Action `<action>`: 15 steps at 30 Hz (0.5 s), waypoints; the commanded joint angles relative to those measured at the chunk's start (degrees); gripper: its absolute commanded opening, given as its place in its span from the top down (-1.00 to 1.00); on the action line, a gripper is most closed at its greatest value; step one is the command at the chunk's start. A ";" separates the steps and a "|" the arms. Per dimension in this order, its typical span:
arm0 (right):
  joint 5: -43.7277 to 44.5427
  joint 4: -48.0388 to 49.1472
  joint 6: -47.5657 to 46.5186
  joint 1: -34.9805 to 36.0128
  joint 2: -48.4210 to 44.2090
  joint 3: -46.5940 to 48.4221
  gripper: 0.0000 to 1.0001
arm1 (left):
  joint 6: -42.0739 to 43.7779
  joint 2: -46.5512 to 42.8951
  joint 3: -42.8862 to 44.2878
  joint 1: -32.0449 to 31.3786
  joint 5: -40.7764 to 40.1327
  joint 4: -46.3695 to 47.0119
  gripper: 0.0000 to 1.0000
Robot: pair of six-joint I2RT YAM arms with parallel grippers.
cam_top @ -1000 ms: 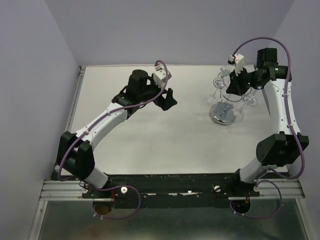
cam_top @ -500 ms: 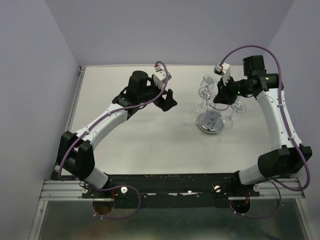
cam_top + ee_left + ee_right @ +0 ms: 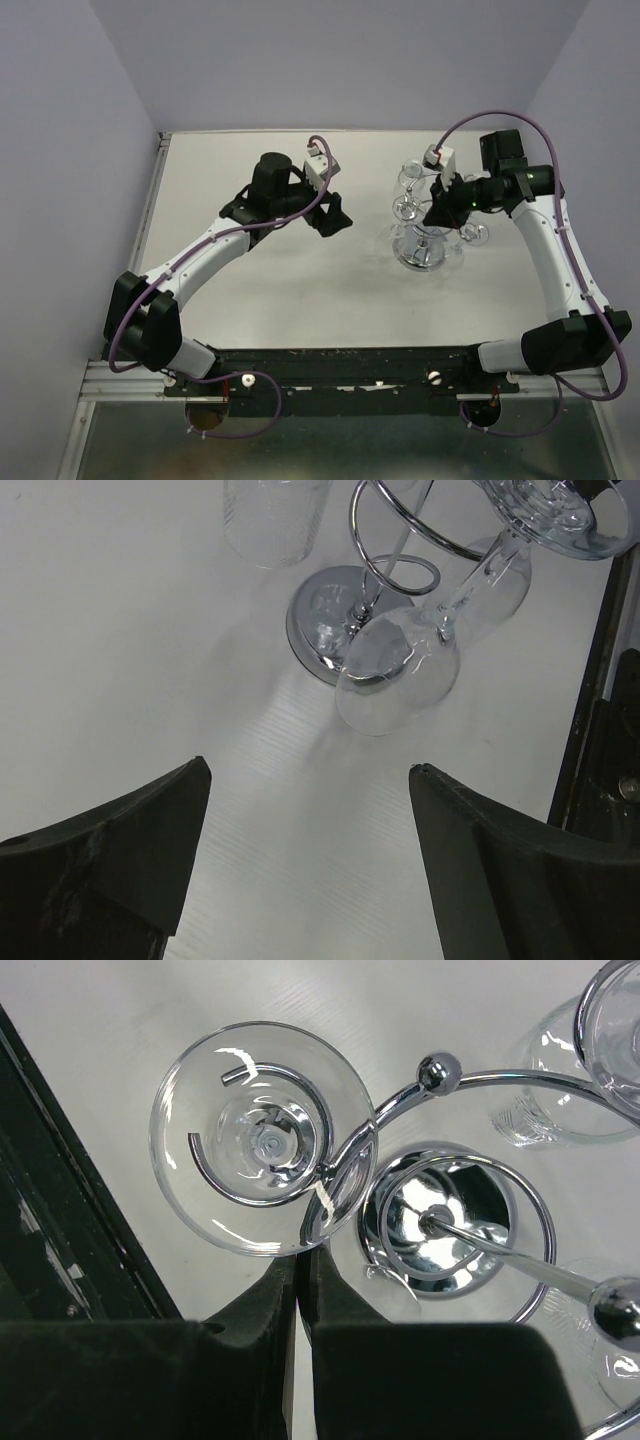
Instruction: Take the wine glass off the wine glass rack
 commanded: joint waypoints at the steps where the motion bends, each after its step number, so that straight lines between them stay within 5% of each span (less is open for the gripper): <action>1: -3.67 1.05 -0.13 0.51 -5.19 -0.73 0.78 | 1.26 -2.22 -1.42 -0.96 2.78 2.12 -0.89; 15: 1.16 -0.44 0.04 0.51 -8.27 -2.67 0.16 | 6.79 -3.81 -1.77 -2.64 1.91 -0.60 -0.89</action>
